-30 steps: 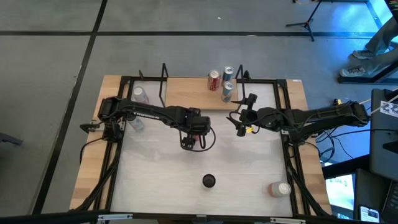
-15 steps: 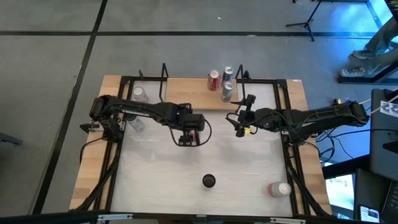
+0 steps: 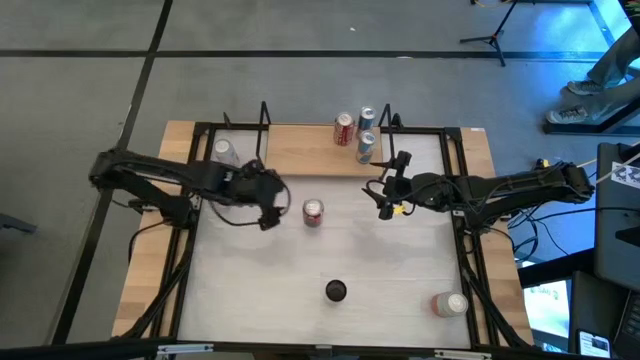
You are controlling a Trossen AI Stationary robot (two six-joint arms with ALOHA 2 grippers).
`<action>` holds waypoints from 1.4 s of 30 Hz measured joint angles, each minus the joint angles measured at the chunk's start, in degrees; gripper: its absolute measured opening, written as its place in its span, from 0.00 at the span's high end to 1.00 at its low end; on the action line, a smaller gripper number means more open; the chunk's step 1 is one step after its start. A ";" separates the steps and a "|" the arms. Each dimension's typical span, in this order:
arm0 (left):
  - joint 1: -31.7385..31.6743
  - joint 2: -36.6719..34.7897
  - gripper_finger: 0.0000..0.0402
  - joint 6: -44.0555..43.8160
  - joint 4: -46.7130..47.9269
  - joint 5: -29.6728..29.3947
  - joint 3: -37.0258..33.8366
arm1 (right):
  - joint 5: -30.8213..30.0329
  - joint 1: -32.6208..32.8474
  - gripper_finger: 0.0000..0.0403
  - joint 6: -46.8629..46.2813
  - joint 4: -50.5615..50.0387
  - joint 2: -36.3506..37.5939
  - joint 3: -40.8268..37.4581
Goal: Place canned beverage on shelf
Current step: Put the red soda can on the shelf
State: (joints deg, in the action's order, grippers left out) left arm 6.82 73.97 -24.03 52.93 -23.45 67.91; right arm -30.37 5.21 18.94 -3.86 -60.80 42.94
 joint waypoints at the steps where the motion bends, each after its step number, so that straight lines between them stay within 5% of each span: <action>1: 0.22 -1.58 0.08 -1.24 -0.35 -0.31 -0.85 | 0.00 0.01 0.16 0.00 -0.10 -0.01 0.00; 10: 3.95 -6.11 0.08 -8.46 -4.98 -2.62 -3.71 | 0.00 0.02 0.16 0.00 -0.28 0.01 0.00; 26: 7.69 5.13 0.08 -3.46 -15.22 -3.35 -3.73 | 0.25 0.02 0.16 -0.66 -0.30 0.01 0.00; 35: 7.46 11.19 0.08 3.57 -17.79 -2.01 -3.94 | 6.01 0.02 0.16 -2.81 1.42 0.01 0.00; 42: 6.83 10.10 0.08 6.64 -34.31 -1.73 -15.62 | 7.89 0.02 0.16 -5.88 1.44 -2.34 0.00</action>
State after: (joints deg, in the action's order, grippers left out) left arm 13.65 84.07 -17.39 18.62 -25.17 52.29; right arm -22.48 5.23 13.06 -2.42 -63.15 42.94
